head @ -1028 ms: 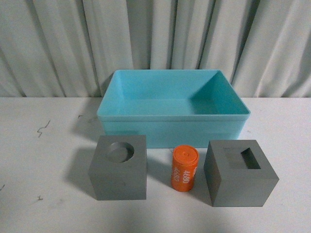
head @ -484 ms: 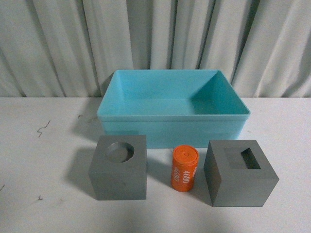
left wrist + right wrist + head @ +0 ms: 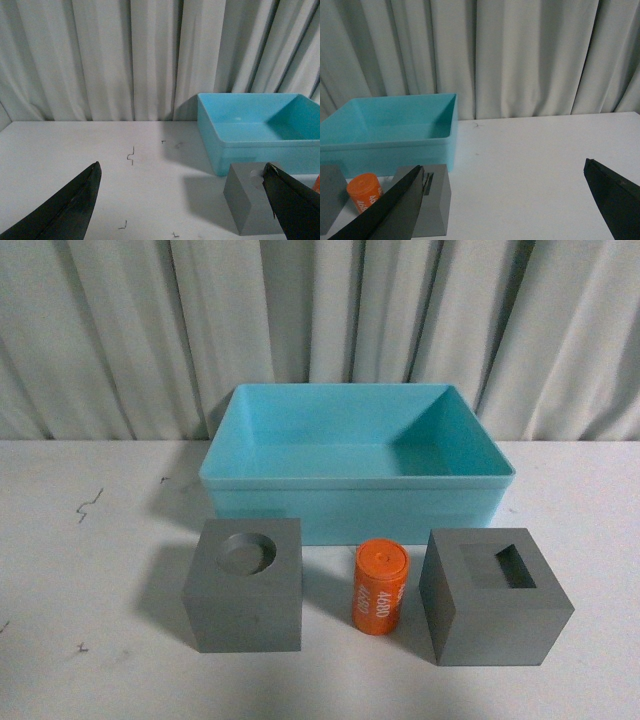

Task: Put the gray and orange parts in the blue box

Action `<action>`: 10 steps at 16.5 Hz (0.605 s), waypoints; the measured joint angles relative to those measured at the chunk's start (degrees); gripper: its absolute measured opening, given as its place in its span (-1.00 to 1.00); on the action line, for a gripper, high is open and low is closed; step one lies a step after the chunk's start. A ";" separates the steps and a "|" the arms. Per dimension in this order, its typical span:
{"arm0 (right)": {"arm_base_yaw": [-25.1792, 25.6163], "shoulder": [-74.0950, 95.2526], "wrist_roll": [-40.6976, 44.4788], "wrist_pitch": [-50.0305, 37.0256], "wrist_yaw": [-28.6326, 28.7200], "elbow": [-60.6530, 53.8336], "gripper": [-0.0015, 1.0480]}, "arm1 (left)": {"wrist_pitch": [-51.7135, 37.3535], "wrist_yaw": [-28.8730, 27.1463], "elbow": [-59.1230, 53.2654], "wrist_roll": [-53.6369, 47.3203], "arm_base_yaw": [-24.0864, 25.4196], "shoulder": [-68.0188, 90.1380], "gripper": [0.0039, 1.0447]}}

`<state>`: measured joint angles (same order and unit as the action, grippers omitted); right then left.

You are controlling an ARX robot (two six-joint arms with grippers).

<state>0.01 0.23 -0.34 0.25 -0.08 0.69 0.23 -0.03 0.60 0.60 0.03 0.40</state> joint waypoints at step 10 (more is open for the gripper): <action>0.00 0.00 0.00 0.00 -0.02 0.00 0.87 | 0.00 0.00 -0.02 0.00 0.00 0.00 0.88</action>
<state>0.01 0.23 -0.34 0.25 -0.10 0.69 0.23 -0.03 0.58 0.60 0.03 0.40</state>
